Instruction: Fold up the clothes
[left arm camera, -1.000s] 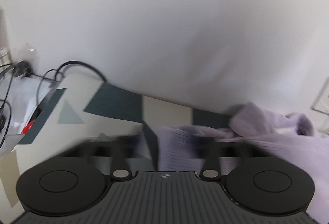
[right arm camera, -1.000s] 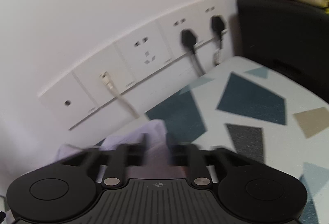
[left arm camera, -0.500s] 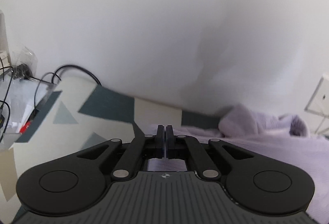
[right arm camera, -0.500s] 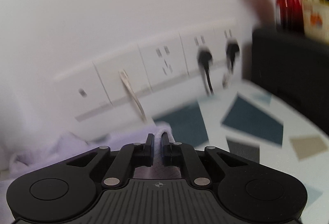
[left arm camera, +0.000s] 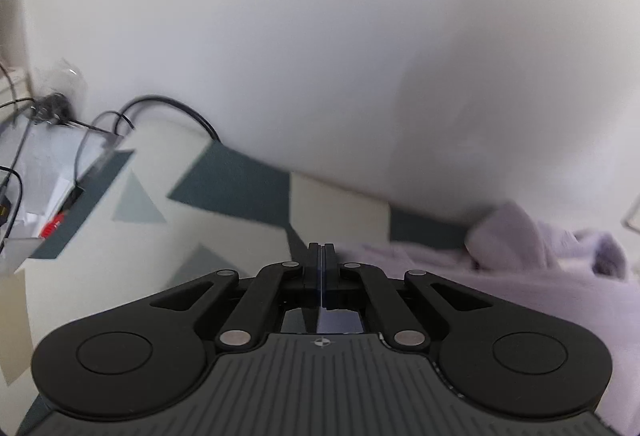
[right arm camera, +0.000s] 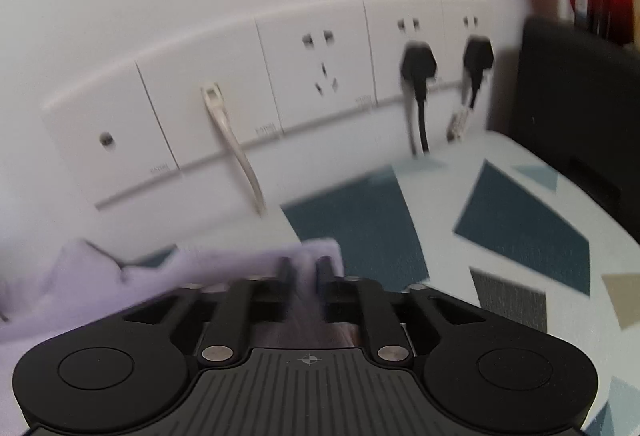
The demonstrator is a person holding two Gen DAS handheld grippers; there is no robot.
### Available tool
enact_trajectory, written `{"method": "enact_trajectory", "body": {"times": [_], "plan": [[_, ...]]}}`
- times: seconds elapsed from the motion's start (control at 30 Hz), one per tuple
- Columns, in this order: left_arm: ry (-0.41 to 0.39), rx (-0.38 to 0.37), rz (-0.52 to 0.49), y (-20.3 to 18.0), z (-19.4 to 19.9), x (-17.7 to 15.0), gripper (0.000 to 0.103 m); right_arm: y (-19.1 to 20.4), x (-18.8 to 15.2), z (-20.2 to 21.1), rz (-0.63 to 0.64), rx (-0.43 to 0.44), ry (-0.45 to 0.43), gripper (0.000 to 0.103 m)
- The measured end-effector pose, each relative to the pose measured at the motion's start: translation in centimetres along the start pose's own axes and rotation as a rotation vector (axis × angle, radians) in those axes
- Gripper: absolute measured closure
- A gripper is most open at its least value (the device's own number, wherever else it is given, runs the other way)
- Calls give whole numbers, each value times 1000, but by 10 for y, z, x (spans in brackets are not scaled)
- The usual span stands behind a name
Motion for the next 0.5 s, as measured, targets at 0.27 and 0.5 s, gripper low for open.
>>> {"method": "enact_trajectory", "body": {"times": [0.27,0.5], "plan": [[1,30,-164,-1,56,-49,8,-77,-36,35,-385,56,-13,5],[158,35,-240,26,86,-108,4,-129,-86,82,-575,65,60,1]]}}
Point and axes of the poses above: each gripper's, at about its wrist camera, not at the fingertips, and z roughly against the way its jaws point, y to its left, x to its top, the point moved 5 cm from there along -z, roughly the way its jaws point, and after that the axes turned 14 degrees about y, right-handed, at the moved point
